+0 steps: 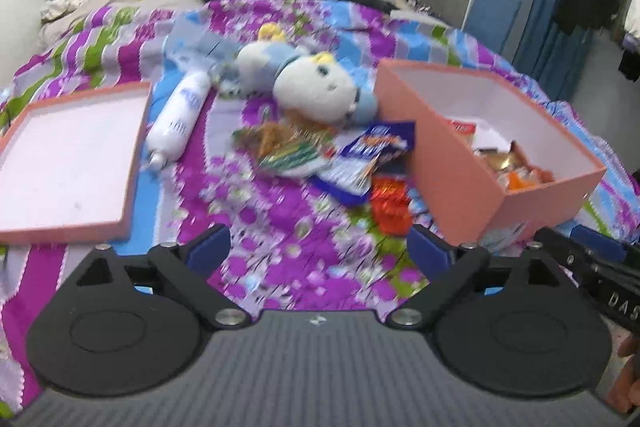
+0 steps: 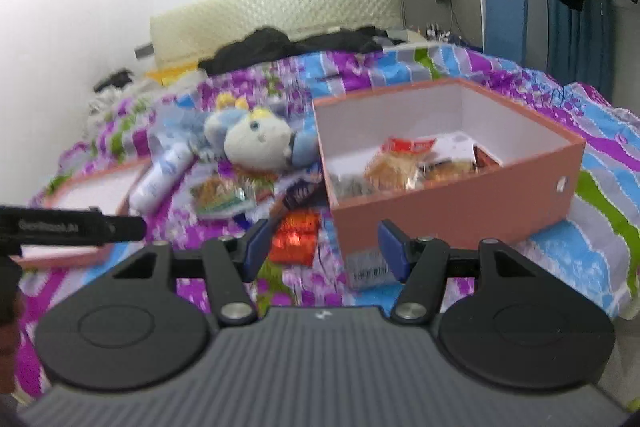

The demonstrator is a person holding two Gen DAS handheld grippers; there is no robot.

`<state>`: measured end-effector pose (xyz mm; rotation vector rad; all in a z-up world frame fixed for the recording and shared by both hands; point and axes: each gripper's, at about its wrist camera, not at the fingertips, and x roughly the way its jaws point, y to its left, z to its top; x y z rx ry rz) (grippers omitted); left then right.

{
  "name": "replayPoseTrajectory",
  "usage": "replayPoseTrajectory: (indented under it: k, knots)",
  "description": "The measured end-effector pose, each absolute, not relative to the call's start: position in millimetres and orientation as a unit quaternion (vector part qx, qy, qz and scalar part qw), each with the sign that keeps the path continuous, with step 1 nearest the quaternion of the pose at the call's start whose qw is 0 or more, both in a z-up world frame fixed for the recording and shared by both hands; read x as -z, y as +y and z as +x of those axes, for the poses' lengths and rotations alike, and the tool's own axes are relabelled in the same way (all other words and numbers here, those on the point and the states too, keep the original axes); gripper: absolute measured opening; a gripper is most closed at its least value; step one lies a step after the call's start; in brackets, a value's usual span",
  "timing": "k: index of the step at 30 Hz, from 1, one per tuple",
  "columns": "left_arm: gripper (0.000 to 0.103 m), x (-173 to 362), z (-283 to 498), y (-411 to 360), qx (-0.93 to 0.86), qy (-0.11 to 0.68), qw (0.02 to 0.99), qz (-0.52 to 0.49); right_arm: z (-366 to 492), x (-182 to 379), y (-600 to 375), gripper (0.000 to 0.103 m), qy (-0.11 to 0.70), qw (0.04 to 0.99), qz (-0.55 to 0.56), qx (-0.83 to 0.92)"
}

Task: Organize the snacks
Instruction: 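Withdraw both open tools from the box toward the snack pile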

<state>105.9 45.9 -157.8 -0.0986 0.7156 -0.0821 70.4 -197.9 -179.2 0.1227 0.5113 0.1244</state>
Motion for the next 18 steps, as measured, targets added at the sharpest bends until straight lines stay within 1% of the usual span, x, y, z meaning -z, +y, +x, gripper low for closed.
replayPoseTrajectory:
  k: [8,18]
  knots:
    - [0.1,191,115,64,0.035,0.37,0.925,-0.075,79,205,-162,0.061,0.286,0.954,0.025,-0.082]
    - [0.1,219,172,84,0.019,0.38,0.92,-0.09,121,228,-124,0.061,0.296,0.952,0.008,-0.074]
